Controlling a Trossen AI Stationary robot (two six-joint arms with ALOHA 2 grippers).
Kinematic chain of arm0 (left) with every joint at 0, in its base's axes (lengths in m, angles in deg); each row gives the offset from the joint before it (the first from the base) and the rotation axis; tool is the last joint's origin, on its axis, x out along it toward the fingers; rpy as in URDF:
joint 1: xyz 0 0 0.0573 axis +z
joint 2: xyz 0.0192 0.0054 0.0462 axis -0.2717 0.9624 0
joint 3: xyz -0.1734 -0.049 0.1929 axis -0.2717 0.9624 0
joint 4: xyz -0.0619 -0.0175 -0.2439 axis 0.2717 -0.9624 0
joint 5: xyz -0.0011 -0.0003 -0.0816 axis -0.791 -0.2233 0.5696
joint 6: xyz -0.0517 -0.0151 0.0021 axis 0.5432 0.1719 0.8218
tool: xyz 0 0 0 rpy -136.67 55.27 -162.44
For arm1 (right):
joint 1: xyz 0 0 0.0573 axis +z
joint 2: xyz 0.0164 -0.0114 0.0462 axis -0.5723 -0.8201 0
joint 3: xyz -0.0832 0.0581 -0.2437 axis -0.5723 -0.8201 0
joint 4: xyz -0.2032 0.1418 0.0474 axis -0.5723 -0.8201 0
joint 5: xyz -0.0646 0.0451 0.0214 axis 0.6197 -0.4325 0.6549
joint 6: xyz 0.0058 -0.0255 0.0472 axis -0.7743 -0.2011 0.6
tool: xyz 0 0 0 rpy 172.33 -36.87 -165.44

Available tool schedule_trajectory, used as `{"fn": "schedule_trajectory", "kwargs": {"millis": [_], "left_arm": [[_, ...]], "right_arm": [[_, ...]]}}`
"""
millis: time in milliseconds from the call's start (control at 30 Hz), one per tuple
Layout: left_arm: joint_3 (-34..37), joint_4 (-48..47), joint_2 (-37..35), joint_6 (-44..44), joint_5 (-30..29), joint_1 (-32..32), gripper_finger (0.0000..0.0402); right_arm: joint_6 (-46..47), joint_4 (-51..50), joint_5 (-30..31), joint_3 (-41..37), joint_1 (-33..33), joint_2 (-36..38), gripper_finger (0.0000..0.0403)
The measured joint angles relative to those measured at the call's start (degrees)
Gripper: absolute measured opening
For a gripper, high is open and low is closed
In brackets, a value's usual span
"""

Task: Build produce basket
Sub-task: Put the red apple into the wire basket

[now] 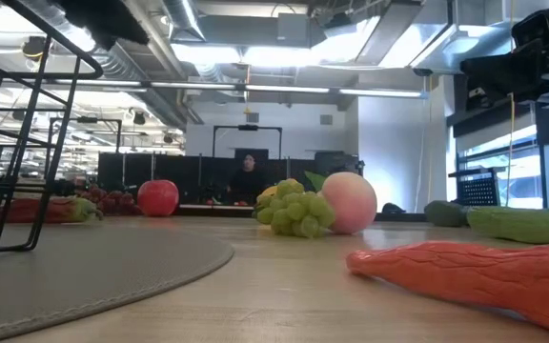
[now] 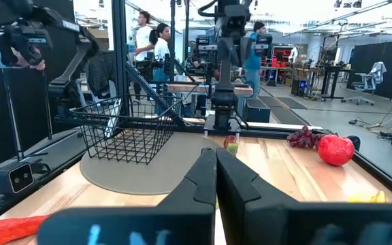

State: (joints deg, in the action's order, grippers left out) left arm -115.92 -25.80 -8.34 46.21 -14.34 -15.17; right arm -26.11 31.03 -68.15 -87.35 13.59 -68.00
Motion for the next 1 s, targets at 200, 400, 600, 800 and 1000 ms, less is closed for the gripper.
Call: {"fn": "schedule_trajectory", "kwargs": {"millis": [200, 400, 600, 800, 1000], "left_arm": [[-9.7, -17.2, 13.0, 16.0, -0.5, 1.4, 0.0031], [-11.4, -23.6, 18.7, 30.9, 2.7, 4.0, 0.0031], [-11.4, -23.1, 20.9, 31.7, 3.8, 4.8, 0.0031], [-11.4, -22.3, 21.1, 31.1, 3.6, 4.8, 0.0031], [-11.4, -22.3, 21.1, 29.0, -1.0, 4.8, 0.0031]], "right_arm": [[-0.1, 0.0, 0.0, 0.0, 0.0, 0.0, 0.0000], [0.0, 0.0, 0.0, 0.0, 0.0, 0.0, 0.0000], [0.0, 0.0, 0.0, 0.0, 0.0, 0.0, 0.0000], [0.1, 0.0, 0.0, 0.0, 0.0, 0.0, 0.0000], [-0.1, 0.1, 0.0, 0.0, 0.0, 0.0, 0.0000]]}}
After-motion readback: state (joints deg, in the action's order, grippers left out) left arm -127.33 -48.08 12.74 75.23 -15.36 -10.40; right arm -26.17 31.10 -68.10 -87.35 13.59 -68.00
